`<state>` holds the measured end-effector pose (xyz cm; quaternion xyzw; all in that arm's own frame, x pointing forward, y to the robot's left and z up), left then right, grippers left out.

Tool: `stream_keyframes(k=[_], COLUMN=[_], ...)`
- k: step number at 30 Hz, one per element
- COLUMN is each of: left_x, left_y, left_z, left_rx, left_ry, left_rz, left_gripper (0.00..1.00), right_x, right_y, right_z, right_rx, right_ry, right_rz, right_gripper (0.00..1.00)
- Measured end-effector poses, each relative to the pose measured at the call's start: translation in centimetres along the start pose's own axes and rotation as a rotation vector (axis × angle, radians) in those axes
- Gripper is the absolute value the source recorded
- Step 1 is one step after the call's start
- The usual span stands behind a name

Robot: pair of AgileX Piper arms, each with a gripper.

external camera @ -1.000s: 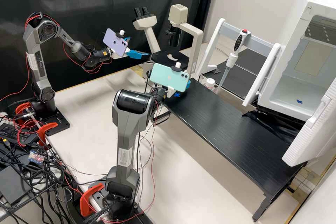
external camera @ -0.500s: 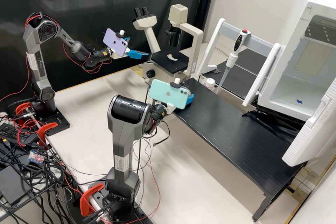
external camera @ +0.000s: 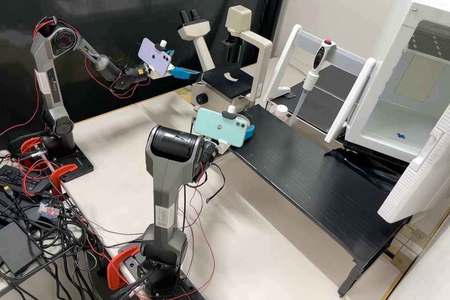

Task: Move the petri dish to the bench

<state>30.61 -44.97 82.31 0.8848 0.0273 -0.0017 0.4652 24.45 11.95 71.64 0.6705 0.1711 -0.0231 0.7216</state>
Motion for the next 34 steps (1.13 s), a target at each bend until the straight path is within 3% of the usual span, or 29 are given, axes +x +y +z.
stream_keyframes(k=[4,14,19,23,27,29,34], left_x=[0.0,0.0,0.0,0.0,0.0,0.0,0.0], left_y=[0.0,0.0,0.0,0.0,0.0,0.0,0.0], left_z=[0.0,0.0,0.0,0.0,0.0,0.0,0.0], left_rx=[0.0,0.0,0.0,0.0,0.0,0.0,0.0], left_ry=[0.0,0.0,0.0,0.0,0.0,0.0,0.0], left_rz=[0.0,0.0,0.0,0.0,0.0,0.0,0.0], left_gripper=[1.0,1.0,1.0,1.0,1.0,1.0,1.0], right_x=[0.0,-2.5,-5.8,-7.7,-8.3,-8.4,-8.1], right_y=[0.0,1.6,3.4,5.2,6.6,7.0,7.6], right_z=[0.0,-0.2,-0.9,-1.1,-0.1,0.5,2.6], right_rx=[-0.02,-0.02,-0.027,-0.01,0.029,0.033,0.12], right_ry=[-0.002,0.031,0.141,0.177,0.103,0.07,0.006], right_rz=[0.003,0.042,0.133,0.279,0.404,0.43,0.467], right_gripper=[1.0,1.0,1.0,1.0,1.0,1.0,1.0])
